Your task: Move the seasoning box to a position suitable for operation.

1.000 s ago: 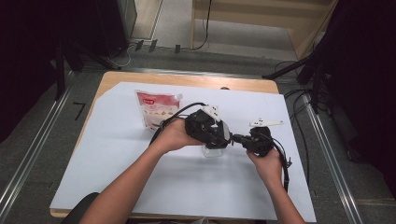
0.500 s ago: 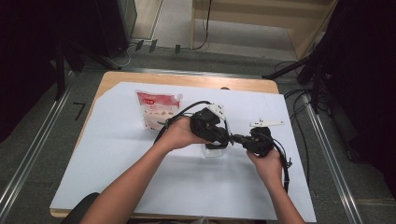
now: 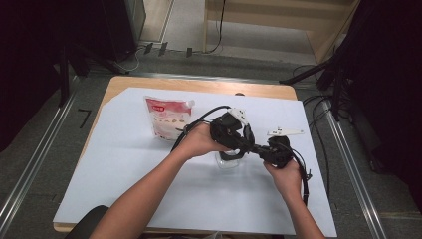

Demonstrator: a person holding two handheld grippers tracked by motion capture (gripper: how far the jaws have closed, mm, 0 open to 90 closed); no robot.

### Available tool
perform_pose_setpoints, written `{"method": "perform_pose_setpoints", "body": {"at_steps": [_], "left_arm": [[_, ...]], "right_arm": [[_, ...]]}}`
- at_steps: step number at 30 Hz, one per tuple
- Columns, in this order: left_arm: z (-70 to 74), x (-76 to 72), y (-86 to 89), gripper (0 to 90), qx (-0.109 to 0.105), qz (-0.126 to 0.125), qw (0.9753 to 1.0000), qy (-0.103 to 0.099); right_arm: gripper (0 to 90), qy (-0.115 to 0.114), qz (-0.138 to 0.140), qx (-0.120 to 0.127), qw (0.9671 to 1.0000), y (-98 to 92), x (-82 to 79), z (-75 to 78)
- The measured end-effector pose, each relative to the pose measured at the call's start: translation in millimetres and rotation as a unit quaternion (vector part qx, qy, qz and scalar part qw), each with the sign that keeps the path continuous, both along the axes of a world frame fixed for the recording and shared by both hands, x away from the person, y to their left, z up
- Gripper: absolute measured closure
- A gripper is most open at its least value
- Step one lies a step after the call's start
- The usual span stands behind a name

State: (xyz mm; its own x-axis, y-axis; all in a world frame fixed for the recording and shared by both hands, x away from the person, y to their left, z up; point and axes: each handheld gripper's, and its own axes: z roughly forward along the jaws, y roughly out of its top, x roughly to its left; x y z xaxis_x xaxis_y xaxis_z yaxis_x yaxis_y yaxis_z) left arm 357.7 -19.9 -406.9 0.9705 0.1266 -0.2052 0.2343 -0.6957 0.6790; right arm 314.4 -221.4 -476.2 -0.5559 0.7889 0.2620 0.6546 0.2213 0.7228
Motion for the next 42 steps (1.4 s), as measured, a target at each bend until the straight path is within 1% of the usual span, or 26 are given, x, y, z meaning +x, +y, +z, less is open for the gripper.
{"method": "perform_pose_setpoints", "body": {"at_steps": [3, 6, 9, 10, 11, 15, 18, 20, 21, 22, 23, 24, 25, 27, 29, 30, 32, 33, 34, 35, 36, 37, 38, 39, 41, 42], "left_arm": [[-1.2, 0.2, 0.6, 76.3, 0.000, 0.005, 1.0000, 0.002], [0.0, -0.6, 2.3, 73.6, 0.000, 0.007, 1.0000, -0.006], [1.8, -1.1, 8.2, 71.9, -0.001, 0.014, 0.9999, -0.001], [1.9, -0.7, 9.8, 71.4, -0.001, 0.016, 0.9999, -0.004], [1.9, -0.5, 12.9, 70.9, -0.001, 0.019, 0.9998, -0.001], [2.0, -0.7, 22.1, 64.1, 0.002, 0.038, 0.9992, 0.008], [2.6, -2.2, 31.0, 61.6, -0.004, 0.047, 0.9989, 0.003], [3.7, -4.2, 37.2, 61.5, -0.010, 0.050, 0.9987, -0.005], [4.2, -5.4, 40.9, 61.3, -0.012, 0.056, 0.9983, -0.008], [4.5, -5.7, 43.3, 61.3, -0.013, 0.056, 0.9983, -0.008], [4.9, -6.2, 46.1, 61.5, -0.012, 0.066, 0.9978, -0.004], [4.9, -6.2, 46.1, 63.4, -0.012, 0.066, 0.9978, -0.004], [6.0, -7.1, 51.4, 64.6, -0.021, 0.062, 0.9979, 0.003], [6.4, -8.3, 56.8, 65.1, -0.028, 0.067, 0.9973, 0.001], [6.9, -9.3, 62.9, 63.4, -0.030, 0.066, 0.9974, 0.000], [6.7, -10.3, 64.8, 62.0, -0.031, 0.071, 0.9970, -0.002], [5.8, -10.9, 70.4, 56.3, -0.032, 0.081, 0.9962, -0.001], [5.1, -9.9, 73.3, 53.9, -0.035, 0.080, 0.9961, 0.006], [5.0, -8.6, 75.0, 51.9, -0.033, 0.079, 0.9962, 0.016], [4.7, -7.4, 77.5, 49.8, -0.032, 0.081, 0.9957, 0.034], [4.3, -6.3, 80.0, 47.9, -0.035, 0.082, 0.9951, 0.043], [4.5, -6.6, 83.6, 47.6, -0.035, 0.083, 0.9950, 0.043], [4.4, -8.1, 86.1, 48.2, -0.038, 0.086, 0.9950, 0.034], [5.3, -8.6, 88.8, 48.8, -0.034, 0.083, 0.9957, 0.024], [6.7, -9.4, 93.2, 49.0, -0.040, 0.086, 0.9953, 0.017], [7.7, -9.3, 95.7, 48.6, -0.041, 0.089, 0.9951, 0.015]], "right_arm": [[90.0, 0.001, 0.001, 0.000, 1.0000, -0.3, -0.2, 0.0], [90.0, 0.000, 0.003, 0.000, 1.0000, -0.4, -0.1, -0.4], [90.0, -0.002, 0.005, 0.000, 1.0000, -0.5, 0.1, -0.7], [90.0, -0.001, 0.004, 0.001, 1.0000, -0.5, 0.3, -0.8], [90.0, 0.000, 0.005, 0.001, 1.0000, -0.6, 0.3, -0.9], [90.0, 0.004, 0.005, -0.001, 1.0000, -1.0, -0.7, -0.6], [90.0, 0.011, 0.005, 0.000, 0.9999, -1.4, -2.7, -0.2], [90.0, 0.013, 0.004, -0.001, 0.9999, -2.0, -5.0, 0.2], [90.0, 0.010, 0.006, 0.000, 0.9999, -2.5, -5.3, -0.1], [90.0, 0.010, 0.007, 0.001, 0.9999, -2.9, -6.7, 0.6], [90.0, 0.008, 0.006, 0.000, 0.9999, -3.2, -7.4, 1.0], [90.0, 0.010, 0.006, -0.001, 0.9999, -4.2, -8.9, 2.4], [89.7, 0.006, 0.007, 0.000, 1.0000, -5.6, -9.8, 3.3], [87.7, 0.004, 0.005, 0.003, 1.0000, -7.8, -12.6, 5.6], [85.3, -0.001, 0.007, 0.004, 1.0000, -10.4, -16.3, 8.7], [83.6, -0.004, 0.006, 0.005, 1.0000, -11.2, -18.8, 10.5], [80.5, -0.007, 0.010, 0.008, 0.9999, -13.0, -22.7, 12.5], [79.0, -0.006, 0.013, 0.010, 0.9998, -13.6, -24.3, 13.0], [76.4, -0.004, 0.015, 0.013, 0.9998, -13.6, -27.2, 13.3], [75.4, -0.004, 0.019, 0.011, 0.9998, -14.0, -28.5, 13.6], [73.5, -0.001, 0.022, 0.010, 0.9997, -13.8, -30.5, 14.3], [71.3, -0.003, 0.023, 0.011, 0.9997, -12.9, -32.2, 14.6], [69.8, -0.006, 0.025, 0.011, 0.9996, -12.1, -34.1, 15.2], [68.2, -0.005, 0.026, 0.013, 0.9996, -11.1, -36.1, 15.9], [65.5, -0.006, 0.028, 0.015, 0.9995, -9.2, -38.8, 16.5], [63.2, -0.013, 0.032, 0.012, 0.9993, -7.9, -40.1, 16.1]]}}
